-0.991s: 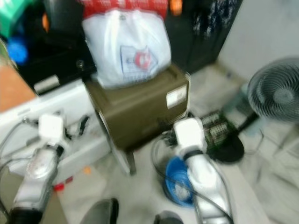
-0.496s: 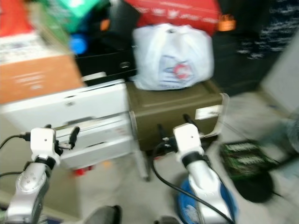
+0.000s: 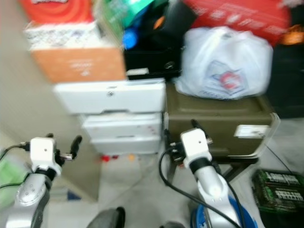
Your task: Clean up the room
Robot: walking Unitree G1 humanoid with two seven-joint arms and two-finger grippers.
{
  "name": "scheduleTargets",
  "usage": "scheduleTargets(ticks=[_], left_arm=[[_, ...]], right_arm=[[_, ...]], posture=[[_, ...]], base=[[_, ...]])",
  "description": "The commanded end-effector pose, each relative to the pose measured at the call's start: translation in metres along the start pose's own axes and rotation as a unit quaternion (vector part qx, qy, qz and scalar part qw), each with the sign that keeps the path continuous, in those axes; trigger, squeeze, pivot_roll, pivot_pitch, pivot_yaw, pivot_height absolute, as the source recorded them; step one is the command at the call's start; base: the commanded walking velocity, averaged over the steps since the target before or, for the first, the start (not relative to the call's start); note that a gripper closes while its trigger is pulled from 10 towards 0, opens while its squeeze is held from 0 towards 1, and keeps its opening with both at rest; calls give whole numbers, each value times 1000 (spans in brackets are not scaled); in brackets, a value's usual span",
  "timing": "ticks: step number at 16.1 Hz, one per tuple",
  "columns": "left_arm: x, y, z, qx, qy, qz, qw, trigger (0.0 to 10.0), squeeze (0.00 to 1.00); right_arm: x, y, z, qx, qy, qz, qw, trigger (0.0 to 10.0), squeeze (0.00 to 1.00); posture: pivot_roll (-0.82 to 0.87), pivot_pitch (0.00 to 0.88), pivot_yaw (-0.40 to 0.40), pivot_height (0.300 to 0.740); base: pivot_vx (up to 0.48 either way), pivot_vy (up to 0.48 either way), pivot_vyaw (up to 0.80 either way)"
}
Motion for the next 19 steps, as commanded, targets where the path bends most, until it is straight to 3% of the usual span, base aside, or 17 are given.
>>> scheduleTargets(ticks=[1,8,19], left_arm=[[-2,4,4,6,-2,6,1000,10000,0],[-27,18,0,12,14,21,1000,10000,0],[-31,15,-2,11,25,-2,1000,10000,0]], right_arm=[[0,1,5,5,-7,1,1000,10000,0],[-22,-14,-12,-5,25,-11,1000,10000,0],[-11,-3,-8,4,16,17,1000,10000,0]], posture=[[-52,93,-23,740],[-33,102,-24,740],[-27,105,-32,740]], base=[[0,0,800],[0,0,800],[0,0,800]])
Point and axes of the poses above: a point about 5 cm out from each wrist's last joint towards the gripper, its own x axis pointing out of the wrist towards the gripper, its own z axis along the axis of the wrist's last joint, y = z × x, the point moved 6 cm from there along x, pointing out of the wrist towards the gripper, and after that the axes turned 6 degrees about -x, right-handed, at the moved point
